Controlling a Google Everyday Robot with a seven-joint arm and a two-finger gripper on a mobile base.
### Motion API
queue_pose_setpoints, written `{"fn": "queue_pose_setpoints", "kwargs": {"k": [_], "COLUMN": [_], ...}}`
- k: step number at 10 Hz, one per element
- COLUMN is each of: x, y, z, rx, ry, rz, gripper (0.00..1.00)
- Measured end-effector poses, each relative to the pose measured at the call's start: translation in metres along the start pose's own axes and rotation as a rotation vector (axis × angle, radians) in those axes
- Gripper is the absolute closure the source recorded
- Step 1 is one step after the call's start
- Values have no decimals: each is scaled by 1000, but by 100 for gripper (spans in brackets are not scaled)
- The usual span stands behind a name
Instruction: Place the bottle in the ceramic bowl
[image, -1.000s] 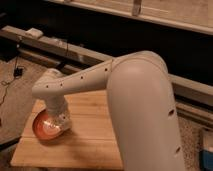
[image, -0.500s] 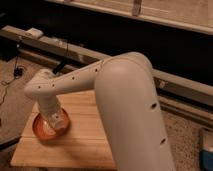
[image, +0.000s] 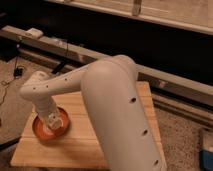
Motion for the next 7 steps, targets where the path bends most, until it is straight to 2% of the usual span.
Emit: {"fn": "queue_pose_setpoints", "kwargs": {"k": [2,3,5,7], "x": [-3,-3,-2,1], "y": [1,1,-1,-7], "z": [17,17,4,-23], "rx": [-6,-9,-16,-20], "ry": [21,23,12,-16], "rz": [-13,-18,-18,-6], "gripper": [20,20,20,20]}}
